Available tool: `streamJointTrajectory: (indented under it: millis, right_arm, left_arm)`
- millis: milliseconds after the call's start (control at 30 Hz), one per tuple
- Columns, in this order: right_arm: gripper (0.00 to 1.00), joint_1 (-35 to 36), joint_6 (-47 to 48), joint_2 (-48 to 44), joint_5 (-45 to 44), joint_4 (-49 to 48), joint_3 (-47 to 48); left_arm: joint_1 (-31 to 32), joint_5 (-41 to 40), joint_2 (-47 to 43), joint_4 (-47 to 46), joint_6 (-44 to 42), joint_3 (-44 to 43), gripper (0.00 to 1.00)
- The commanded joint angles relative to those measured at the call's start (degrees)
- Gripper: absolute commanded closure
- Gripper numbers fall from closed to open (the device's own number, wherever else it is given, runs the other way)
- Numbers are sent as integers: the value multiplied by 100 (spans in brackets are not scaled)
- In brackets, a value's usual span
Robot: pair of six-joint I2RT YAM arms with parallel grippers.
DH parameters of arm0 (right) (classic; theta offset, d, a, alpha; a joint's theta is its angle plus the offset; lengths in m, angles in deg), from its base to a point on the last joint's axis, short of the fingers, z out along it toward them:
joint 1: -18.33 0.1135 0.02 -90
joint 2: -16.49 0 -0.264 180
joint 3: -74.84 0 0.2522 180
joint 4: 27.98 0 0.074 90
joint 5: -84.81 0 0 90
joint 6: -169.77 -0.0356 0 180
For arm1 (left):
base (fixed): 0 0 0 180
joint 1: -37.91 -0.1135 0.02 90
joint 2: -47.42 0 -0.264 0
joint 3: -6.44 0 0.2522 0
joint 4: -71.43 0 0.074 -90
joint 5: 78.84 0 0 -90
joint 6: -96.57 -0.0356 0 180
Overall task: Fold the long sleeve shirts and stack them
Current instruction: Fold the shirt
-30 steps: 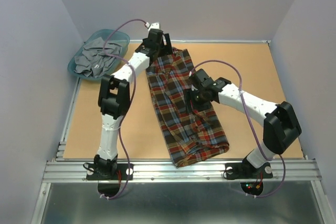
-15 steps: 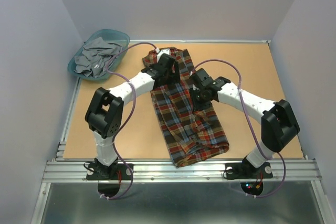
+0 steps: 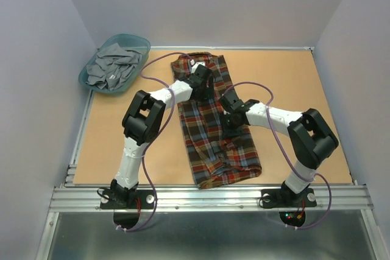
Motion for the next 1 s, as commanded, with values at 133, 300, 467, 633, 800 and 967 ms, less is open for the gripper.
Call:
streamJointTrajectory:
  millis: [133, 300, 467, 633, 800, 967]
  right_arm:
    - [59, -19, -625, 534, 251, -902, 160]
    - [55, -10, -705, 605, 330, -902, 363]
    - [52, -10, -757, -95, 252, -823, 179]
    - [47, -36, -941, -932, -302, -586, -85]
    - [48, -396, -1573, -1486, -320, -428, -716]
    - [49, -721, -1654, -1750, 4, -568, -1060]
  left_arm:
    - [-390, -133, 938, -51, -520, -1215, 6]
    - [-523, 61, 939, -60, -678, -1700, 6]
    - [-541, 411, 202, -33, -530, -1368, 6]
    - [-532, 492, -1272, -77, -284, -620, 5]
    - [-523, 421, -2801, -16, 50, 645, 5]
    - [-497, 465, -4016, 116, 586, 2329, 5]
